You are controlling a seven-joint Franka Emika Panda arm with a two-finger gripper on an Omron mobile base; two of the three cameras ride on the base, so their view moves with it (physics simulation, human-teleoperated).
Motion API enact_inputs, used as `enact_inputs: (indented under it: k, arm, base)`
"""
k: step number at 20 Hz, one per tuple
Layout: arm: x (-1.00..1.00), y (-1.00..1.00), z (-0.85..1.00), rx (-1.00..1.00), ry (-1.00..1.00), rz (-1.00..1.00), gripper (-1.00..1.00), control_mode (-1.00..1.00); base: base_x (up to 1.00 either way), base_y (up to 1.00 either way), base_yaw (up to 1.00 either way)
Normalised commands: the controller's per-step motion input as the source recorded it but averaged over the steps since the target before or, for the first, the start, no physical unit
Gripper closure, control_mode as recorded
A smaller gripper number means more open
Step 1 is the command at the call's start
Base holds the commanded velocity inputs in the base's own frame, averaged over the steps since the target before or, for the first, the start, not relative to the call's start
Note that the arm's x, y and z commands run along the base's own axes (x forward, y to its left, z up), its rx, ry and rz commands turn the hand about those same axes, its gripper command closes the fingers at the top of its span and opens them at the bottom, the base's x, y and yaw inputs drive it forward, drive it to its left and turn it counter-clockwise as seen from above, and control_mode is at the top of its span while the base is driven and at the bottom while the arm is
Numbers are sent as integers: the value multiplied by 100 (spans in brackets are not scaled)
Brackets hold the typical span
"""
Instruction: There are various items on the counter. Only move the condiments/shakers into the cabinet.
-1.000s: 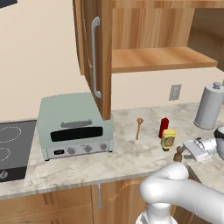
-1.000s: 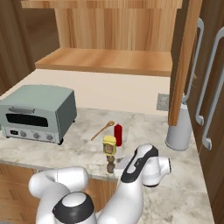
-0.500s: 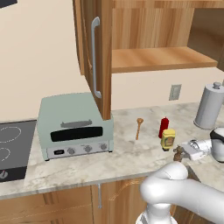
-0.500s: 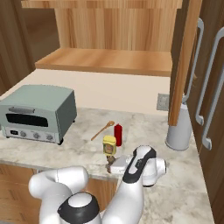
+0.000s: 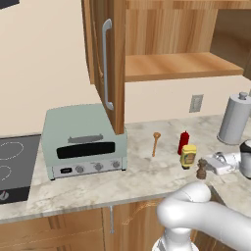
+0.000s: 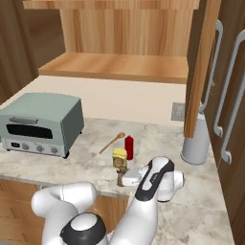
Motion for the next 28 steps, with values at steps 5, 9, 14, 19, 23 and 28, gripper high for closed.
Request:
enact_inputs:
  k: [5,9,14,19,23,28]
  arm:
    - [-42,5,100,10,-5,-7,100,-100]
    - [-38,4,100,2,-1,-10,100,-100]
    - [-22,2,100,3,-4,-9,100,-100]
    - [-1,19,100,-1,-10,-11,100,-100]
    - [-10,27,100,-2,-18,-12,100,-100]
    - [-1,22,100,-3,-18,-9,100,-100]
  base:
    - [0,0,0]
    - [0,0,0]
    - [0,0,0]
    - [0,0,0]
    - [0,0,0]
    - [0,0,0]
